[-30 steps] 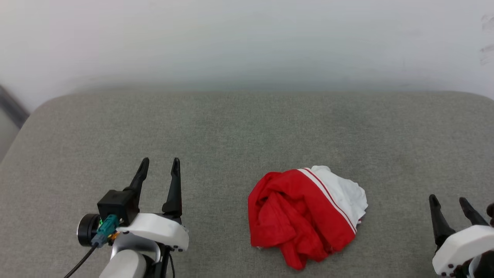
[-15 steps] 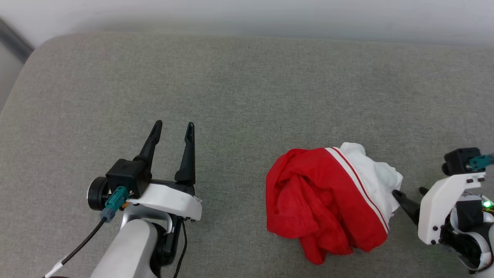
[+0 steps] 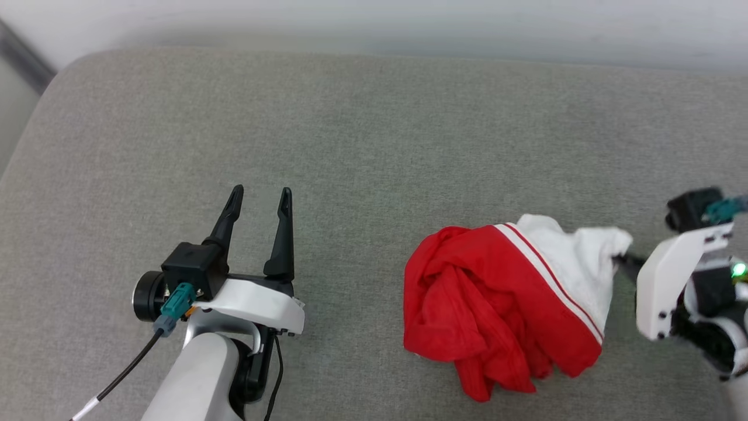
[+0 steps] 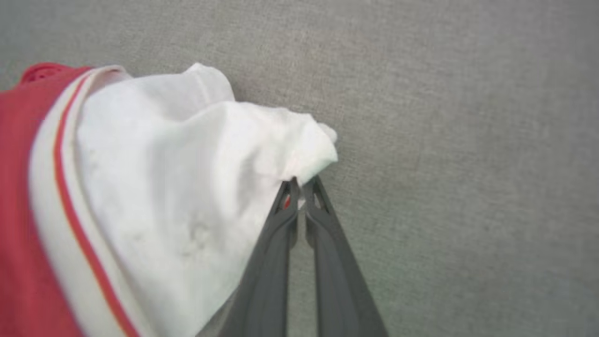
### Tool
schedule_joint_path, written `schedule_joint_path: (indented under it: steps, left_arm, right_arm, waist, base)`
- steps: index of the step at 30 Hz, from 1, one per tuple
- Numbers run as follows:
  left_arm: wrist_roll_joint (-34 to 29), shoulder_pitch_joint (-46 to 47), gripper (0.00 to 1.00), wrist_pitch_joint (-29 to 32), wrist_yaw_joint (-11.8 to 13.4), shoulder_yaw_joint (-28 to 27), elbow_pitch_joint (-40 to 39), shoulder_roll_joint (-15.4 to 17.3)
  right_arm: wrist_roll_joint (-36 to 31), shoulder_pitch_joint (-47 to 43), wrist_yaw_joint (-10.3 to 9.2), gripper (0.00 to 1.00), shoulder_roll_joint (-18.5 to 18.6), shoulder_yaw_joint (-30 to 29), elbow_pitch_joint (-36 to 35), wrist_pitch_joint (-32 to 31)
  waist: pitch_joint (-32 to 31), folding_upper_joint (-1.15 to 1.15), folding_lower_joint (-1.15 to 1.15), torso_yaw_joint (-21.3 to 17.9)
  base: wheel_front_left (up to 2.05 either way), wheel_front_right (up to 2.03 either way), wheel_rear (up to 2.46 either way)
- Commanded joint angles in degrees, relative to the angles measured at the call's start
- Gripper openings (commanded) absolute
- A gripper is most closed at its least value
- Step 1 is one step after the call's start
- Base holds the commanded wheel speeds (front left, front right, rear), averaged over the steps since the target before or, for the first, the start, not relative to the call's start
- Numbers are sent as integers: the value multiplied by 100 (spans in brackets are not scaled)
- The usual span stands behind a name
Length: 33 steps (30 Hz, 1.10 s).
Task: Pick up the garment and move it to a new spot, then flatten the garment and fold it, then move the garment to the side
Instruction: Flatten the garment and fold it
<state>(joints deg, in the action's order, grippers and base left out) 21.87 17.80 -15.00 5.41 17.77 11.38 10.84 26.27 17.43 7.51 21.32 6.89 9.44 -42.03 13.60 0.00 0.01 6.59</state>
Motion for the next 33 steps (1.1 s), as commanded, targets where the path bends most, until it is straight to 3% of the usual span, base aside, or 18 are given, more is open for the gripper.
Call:
schedule_joint_path:
  steps: [1, 5, 9, 16, 17, 18, 19, 20, 27, 33]
  left_arm:
    - [-42, -81, 100, -21, -28, -49, 17, -3]
    - [-58, -133, 100, -21, -67, -98, 39, -8]
    - [-97, -225, 100, -21, -75, -130, 39, 2]
    - [-99, -277, 100, -21, -109, -143, 81, 7]
    - [-96, -288, 100, -21, -110, -148, 88, 16]
    - [-93, -298, 100, -21, -110, -156, 97, 26]
    - [-86, -302, 100, -21, -109, -169, 104, 39]
    - [-82, -314, 100, -21, -108, -181, 106, 51]
    - [-37, -499, 100, -16, -35, -253, 148, 119]
    - [49, -787, 100, 36, 21, -308, 134, 219]
  right_arm:
    - [-46, 179, -3, 0, 69, -45, -171, 113]
    - [-232, 315, -4, 0, 158, -424, -539, 301]
    - [-414, 24, -4, 0, 33, -1256, -625, 355]
    - [-634, -781, -4, 0, -351, -2608, 181, 609]
    - [-636, -827, -3, 5, -421, -2682, 359, 741]
    - [-671, -865, -3, 38, -465, -2699, 498, 896]
    - [-677, -875, -3, 88, -533, -2708, 639, 1084]
    - [-718, -879, -3, 100, -577, -2695, 750, 1309]
    - [-965, -842, -4, 100, -913, -2672, 1134, 2746]
    - [-1296, -980, -3, 100, -1059, -2388, 937, 4013]
  waist:
    - [-109, 0, -1, -100]
    - [-223, 0, -1, -231]
    - [-287, 0, -1, -327]
    - [-324, 0, -1, -396]
    - [-322, 0, -1, -410]
    - [-321, 0, -1, -421]
    - [-321, 0, -1, -432]
    - [-334, 0, -1, -442]
    - [-590, 0, -1, -512]
    - [-959, 0, -1, -567]
  base:
    - [0, 0, 0]
    - [0, 0, 0]
    - [0, 0, 0]
    - [0, 0, 0]
    - [0, 0, 0]
    - [0, 0, 0]
    - [0, 0, 0]
    - [0, 0, 0]
    - [0, 0, 0]
    - [0, 0, 0]
